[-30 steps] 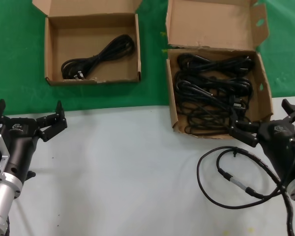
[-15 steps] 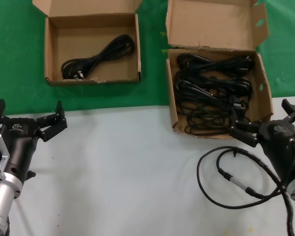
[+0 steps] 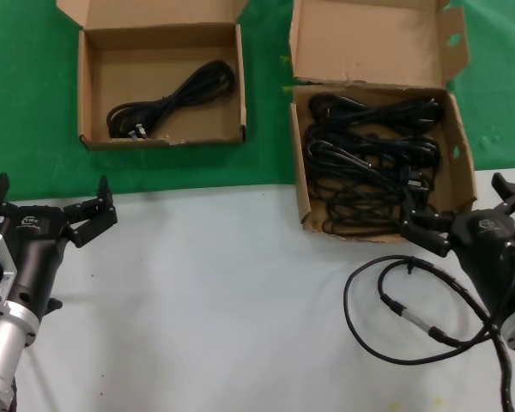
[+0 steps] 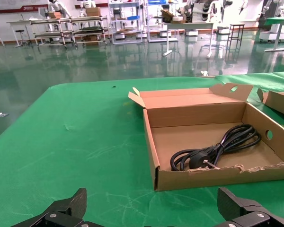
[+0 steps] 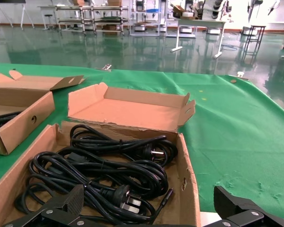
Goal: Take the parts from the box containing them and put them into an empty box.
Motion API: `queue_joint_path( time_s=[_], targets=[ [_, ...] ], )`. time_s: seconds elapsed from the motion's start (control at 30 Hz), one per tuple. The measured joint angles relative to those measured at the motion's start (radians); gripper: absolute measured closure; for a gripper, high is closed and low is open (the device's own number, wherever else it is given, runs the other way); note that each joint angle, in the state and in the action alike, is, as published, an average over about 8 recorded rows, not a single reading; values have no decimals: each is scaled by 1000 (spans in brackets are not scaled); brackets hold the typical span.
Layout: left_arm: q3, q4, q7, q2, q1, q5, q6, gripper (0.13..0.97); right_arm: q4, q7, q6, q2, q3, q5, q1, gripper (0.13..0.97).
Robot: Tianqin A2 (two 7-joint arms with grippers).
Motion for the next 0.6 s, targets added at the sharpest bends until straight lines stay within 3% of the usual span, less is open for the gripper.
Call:
queue_joint_path(
  time_s=[0.6],
  targets=[
    [0, 0, 0, 0, 0, 0, 0, 132, 0, 0, 0, 0, 0, 0, 0, 129]
  ],
)
